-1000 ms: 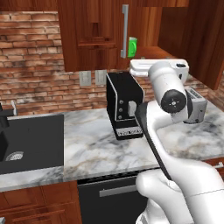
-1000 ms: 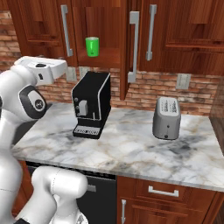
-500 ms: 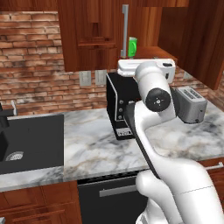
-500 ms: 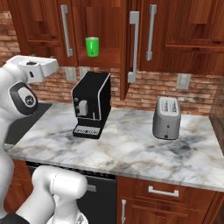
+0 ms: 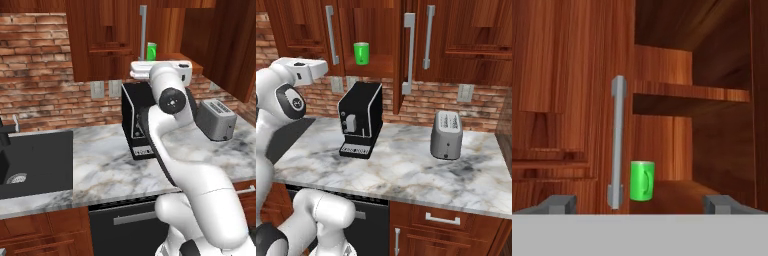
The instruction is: Open the cabinet directly in front. Then move the beer and the mug to the dining counter with the jar on it.
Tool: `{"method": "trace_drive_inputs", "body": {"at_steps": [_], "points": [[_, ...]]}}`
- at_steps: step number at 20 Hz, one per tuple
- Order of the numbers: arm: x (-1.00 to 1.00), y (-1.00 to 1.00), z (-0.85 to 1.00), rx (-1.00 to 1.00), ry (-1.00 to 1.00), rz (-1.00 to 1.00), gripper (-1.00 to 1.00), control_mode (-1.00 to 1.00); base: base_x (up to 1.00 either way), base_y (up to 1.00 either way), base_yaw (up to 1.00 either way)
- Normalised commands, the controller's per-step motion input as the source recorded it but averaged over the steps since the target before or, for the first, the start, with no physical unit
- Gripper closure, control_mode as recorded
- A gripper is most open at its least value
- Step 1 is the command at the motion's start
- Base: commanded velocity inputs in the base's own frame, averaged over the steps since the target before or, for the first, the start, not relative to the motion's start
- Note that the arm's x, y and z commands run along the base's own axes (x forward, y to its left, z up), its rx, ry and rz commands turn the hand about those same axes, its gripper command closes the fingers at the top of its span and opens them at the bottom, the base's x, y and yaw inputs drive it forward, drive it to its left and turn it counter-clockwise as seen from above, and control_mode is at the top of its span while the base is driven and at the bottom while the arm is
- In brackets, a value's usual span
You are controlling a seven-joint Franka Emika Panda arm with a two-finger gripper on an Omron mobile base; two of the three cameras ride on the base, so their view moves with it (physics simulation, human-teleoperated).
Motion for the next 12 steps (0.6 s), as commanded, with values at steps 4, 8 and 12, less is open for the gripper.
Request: {"method": "trace_drive_inputs", "body": {"at_steps": [4,8,12], "points": [[0.57,0.00,0.00,0.01,0.06,0.03,-1.00,-1.00,0.00,0.00,0.00],[0.51,0.00,0.00,0.02,0.04,0.04,-1.00,-1.00,0.00,0.00,0.00],[0.61,0.07,0.00,0.01,0.01,0.00,-1.00,-1.00,0.00,0.00,0.00]]}}
